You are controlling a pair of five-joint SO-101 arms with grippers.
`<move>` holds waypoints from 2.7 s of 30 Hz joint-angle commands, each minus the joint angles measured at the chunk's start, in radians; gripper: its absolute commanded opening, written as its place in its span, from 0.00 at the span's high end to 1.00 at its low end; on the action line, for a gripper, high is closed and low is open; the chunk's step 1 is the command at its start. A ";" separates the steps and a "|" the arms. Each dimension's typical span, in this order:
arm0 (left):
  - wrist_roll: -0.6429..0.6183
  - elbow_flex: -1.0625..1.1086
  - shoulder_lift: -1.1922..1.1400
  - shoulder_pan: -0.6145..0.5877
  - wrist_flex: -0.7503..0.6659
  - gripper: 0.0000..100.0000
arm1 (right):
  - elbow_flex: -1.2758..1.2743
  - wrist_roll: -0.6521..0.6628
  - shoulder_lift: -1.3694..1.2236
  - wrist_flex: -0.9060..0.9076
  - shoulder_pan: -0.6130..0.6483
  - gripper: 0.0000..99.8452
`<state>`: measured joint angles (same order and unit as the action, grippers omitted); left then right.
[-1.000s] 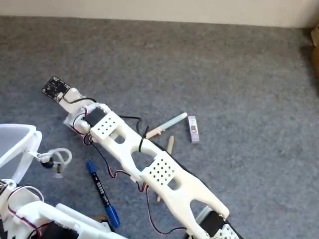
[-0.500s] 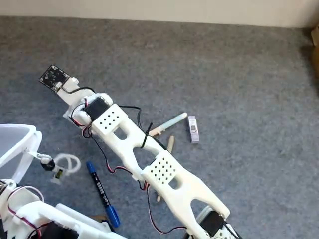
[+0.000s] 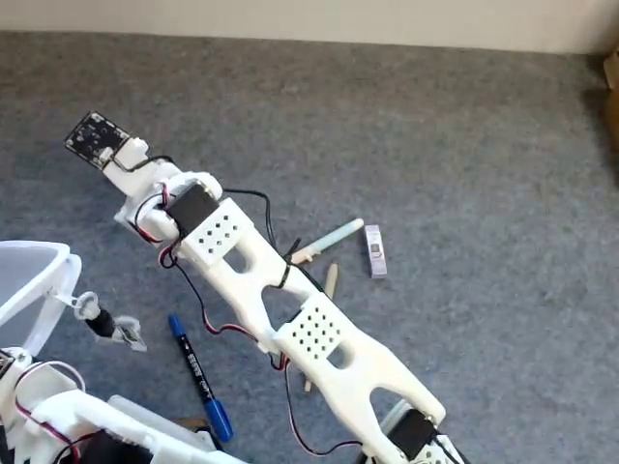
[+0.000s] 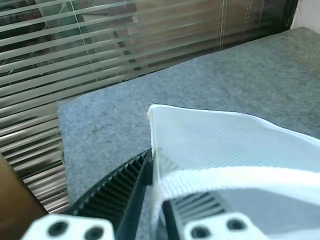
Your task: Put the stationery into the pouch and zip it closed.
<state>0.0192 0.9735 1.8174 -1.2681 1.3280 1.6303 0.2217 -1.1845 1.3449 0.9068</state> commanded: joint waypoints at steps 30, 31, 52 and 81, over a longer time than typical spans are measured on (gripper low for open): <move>-0.006 -0.024 0.007 -0.005 0.002 0.99 | -0.013 0.014 -0.271 -0.515 -0.028 0.75; -0.006 -0.024 0.007 -0.005 0.002 0.99 | -0.013 0.026 -0.280 -0.515 -0.028 0.75; -0.006 -0.024 0.007 -0.005 -0.002 0.99 | -0.001 0.146 -0.174 -0.340 -0.059 0.97; -0.008 -0.024 0.007 -0.004 0.005 0.99 | -0.024 -0.144 -0.288 -0.696 0.038 0.71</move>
<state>0.0192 0.9735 1.8174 -1.2681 1.3280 1.5996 0.0867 -1.4791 0.7142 0.9221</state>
